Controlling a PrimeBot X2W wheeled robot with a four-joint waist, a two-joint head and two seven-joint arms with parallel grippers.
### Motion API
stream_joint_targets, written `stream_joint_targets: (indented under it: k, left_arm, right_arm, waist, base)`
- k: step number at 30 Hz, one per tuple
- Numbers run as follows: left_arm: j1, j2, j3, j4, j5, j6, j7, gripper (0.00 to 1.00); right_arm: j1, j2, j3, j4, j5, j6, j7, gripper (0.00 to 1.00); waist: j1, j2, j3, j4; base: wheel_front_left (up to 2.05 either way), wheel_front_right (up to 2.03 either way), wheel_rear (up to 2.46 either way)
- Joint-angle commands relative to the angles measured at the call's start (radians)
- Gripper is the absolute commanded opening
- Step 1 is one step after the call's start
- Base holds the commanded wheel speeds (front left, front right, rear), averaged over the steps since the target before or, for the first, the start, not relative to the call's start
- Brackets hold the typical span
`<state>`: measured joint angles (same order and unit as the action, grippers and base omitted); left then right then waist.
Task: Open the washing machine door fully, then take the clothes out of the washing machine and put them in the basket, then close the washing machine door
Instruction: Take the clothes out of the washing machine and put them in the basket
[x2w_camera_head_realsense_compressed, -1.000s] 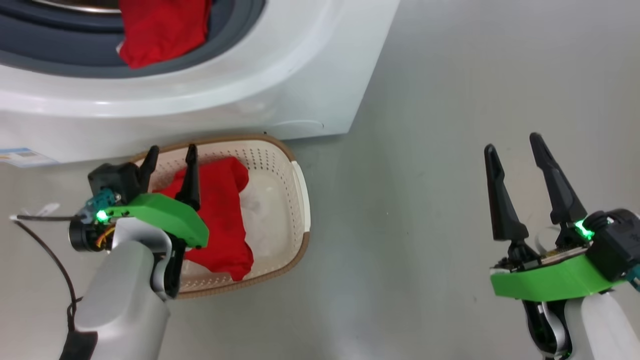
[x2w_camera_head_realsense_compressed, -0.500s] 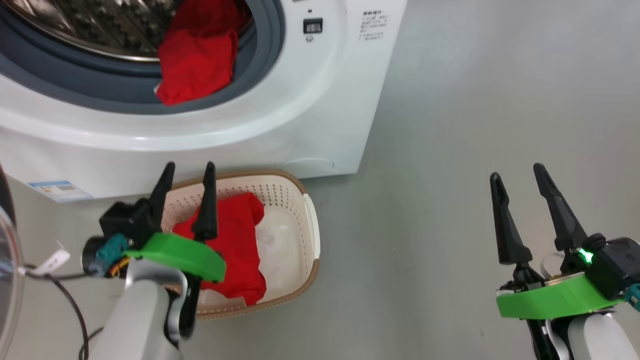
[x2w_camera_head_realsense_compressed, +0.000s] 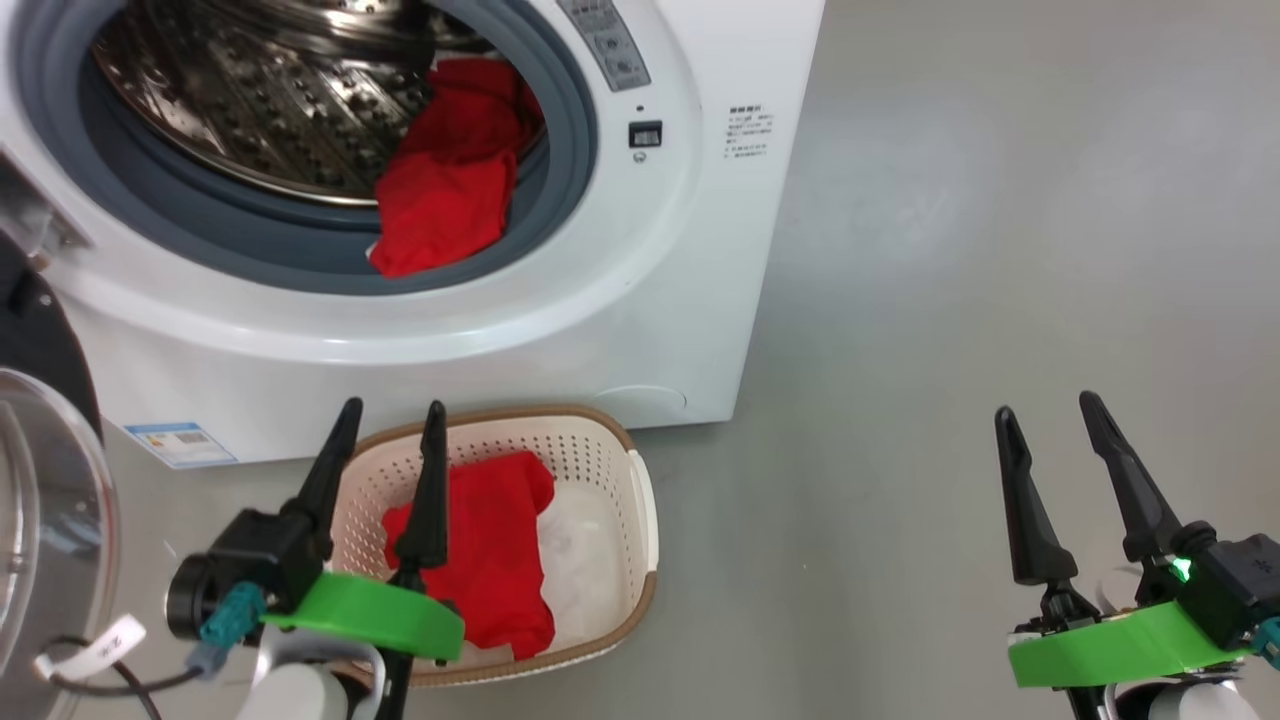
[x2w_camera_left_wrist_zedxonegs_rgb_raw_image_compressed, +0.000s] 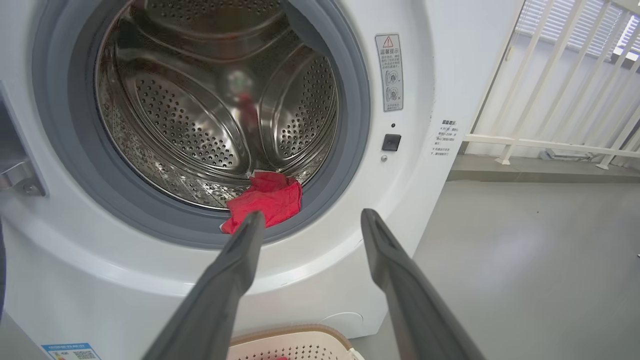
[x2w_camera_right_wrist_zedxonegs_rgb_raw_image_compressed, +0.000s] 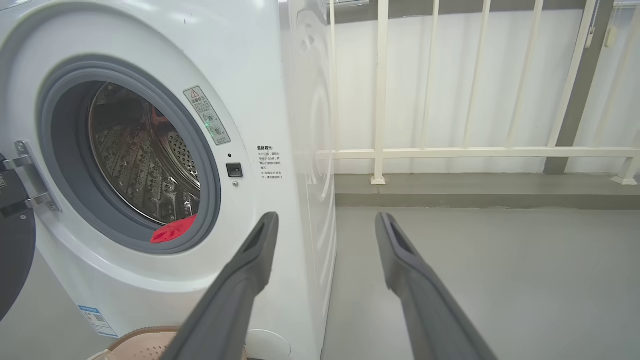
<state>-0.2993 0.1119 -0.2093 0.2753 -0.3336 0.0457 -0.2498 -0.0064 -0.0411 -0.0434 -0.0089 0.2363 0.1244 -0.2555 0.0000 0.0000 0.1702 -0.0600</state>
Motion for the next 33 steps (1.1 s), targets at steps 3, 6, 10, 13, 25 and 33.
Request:
stream_joint_targets:
  k: [3,6,10,13,25,33]
  left_arm:
    - [0.038,0.026,0.026,-0.074,0.009,0.025,-0.005,1.00]
    - [0.072,0.034,0.029,-0.112,0.016,0.046,0.005,1.00]
    - [0.109,0.041,0.034,-0.147,0.017,0.063,0.014,1.00]
    - [0.150,0.046,0.040,-0.189,0.019,0.084,0.025,1.00]
    - [0.270,0.055,0.041,-0.302,0.020,0.139,0.073,1.00]
    - [0.280,0.059,0.039,-0.316,0.019,0.149,0.080,1.00]
  right_arm:
    - [0.007,-0.009,0.017,-0.030,-0.012,0.006,-0.006,1.00]
    - [0.017,-0.009,0.012,-0.034,-0.012,0.006,-0.006,1.00]
    - [0.032,-0.009,0.004,-0.039,-0.010,0.006,-0.006,1.00]
    - [0.051,-0.009,-0.004,-0.042,-0.005,0.006,-0.006,1.00]
    - [0.098,-0.009,-0.020,-0.056,0.007,0.006,-0.006,1.00]
    - [0.100,-0.009,-0.017,-0.055,0.007,0.006,-0.006,1.00]
  waist:
    - [0.0000,0.0000,-0.030,0.009]
    - [0.0000,0.0000,-0.042,0.008]
    - [0.0000,0.0000,-0.058,0.008]
    - [0.0000,0.0000,-0.075,0.007]
    - [0.0000,0.0000,-0.115,0.016]
    - [0.0000,0.0000,-0.114,0.017]
  base:
    - [0.00,0.00,0.00]
    - [0.00,0.00,0.00]
    - [0.00,0.00,0.00]
    - [0.00,0.00,0.00]
    - [0.00,0.00,0.00]
    - [0.00,0.00,0.00]
